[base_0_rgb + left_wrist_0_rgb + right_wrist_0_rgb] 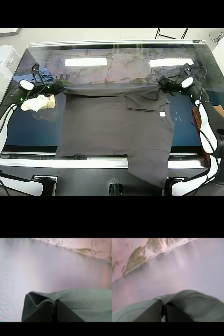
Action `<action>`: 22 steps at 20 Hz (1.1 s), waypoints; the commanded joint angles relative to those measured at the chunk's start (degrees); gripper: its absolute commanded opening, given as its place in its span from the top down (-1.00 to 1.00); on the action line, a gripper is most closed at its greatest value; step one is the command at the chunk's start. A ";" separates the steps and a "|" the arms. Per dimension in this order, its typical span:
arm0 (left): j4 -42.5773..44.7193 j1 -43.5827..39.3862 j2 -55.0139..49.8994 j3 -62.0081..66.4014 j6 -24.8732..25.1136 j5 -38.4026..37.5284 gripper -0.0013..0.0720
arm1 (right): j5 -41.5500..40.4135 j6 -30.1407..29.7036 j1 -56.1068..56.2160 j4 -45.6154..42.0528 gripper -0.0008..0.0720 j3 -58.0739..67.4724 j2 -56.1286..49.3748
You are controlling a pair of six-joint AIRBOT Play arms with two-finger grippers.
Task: Fold the clothes and pants, and hang the long-sleeved shirts on hangers.
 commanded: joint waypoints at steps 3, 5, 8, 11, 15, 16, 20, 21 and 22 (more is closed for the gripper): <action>2.36 5.86 4.59 4.13 0.92 -24.55 0.90 | 21.64 -2.99 -4.28 -1.38 0.85 2.47 8.15; 5.68 7.54 4.98 3.52 0.92 -40.33 0.90 | 37.51 -3.10 -4.66 -6.40 0.85 1.79 10.80; 9.75 7.04 4.96 -4.24 0.96 -44.74 0.90 | 43.10 -1.70 -2.23 -12.87 0.85 -8.22 12.22; 9.22 6.82 4.96 -11.30 3.74 -42.05 0.90 | 38.10 -0.42 -2.01 -12.72 0.85 -15.76 12.04; 9.25 8.50 4.94 -11.32 4.11 -42.05 0.90 | 34.99 0.39 -2.01 -13.88 0.85 -15.85 12.15; 9.27 8.50 4.63 -11.34 4.09 -41.86 0.90 | 34.10 1.29 -2.01 -14.10 0.85 -15.87 12.04; 9.11 8.37 3.45 -11.69 3.67 -39.23 0.89 | 32.22 2.56 -2.01 -13.84 0.85 -15.87 11.45; 8.63 8.52 3.52 -11.47 3.65 -39.34 0.53 | 32.39 3.26 -2.25 -13.90 0.68 -15.72 11.63; 8.33 8.76 3.78 -10.99 3.65 -40.41 -0.14 | 33.73 3.72 -3.04 -13.42 0.28 -14.91 11.72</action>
